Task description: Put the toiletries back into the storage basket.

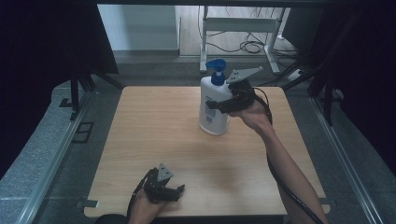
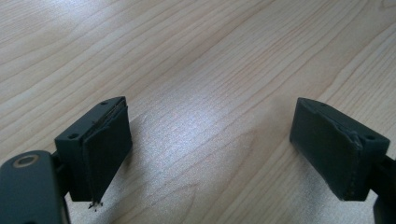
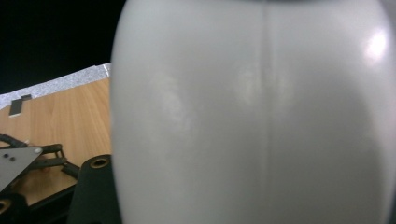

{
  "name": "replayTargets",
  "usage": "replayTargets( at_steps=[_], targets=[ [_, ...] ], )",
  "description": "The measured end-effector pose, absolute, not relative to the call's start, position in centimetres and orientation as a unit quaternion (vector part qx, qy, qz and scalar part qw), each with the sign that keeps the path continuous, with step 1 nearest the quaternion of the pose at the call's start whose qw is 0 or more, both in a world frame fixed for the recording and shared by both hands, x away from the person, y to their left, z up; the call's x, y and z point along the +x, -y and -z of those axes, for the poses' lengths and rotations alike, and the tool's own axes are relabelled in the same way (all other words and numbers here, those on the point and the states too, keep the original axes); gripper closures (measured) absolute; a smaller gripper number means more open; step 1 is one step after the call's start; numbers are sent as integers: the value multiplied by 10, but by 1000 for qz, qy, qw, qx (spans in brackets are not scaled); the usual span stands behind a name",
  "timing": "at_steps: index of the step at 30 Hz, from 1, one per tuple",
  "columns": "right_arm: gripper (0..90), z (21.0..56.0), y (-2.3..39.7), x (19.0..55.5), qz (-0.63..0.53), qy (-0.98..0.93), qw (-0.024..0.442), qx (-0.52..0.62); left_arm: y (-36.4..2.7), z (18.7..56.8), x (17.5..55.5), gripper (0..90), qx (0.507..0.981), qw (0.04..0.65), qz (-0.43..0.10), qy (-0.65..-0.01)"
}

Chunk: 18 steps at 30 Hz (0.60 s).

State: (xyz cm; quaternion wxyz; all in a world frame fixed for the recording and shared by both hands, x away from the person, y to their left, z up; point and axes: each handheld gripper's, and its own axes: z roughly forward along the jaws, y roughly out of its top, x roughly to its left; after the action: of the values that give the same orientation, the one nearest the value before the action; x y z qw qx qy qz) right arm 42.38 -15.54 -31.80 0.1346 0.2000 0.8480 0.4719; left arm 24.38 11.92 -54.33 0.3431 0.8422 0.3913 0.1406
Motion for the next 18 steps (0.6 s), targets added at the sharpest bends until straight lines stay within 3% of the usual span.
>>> replayTargets(
  at_steps=[18],
  targets=[
    [370, 318, 161, 456, -467, -841, 156, 224, -119, 543, 244, 120, 841, 345, -141, -392]
  ],
)
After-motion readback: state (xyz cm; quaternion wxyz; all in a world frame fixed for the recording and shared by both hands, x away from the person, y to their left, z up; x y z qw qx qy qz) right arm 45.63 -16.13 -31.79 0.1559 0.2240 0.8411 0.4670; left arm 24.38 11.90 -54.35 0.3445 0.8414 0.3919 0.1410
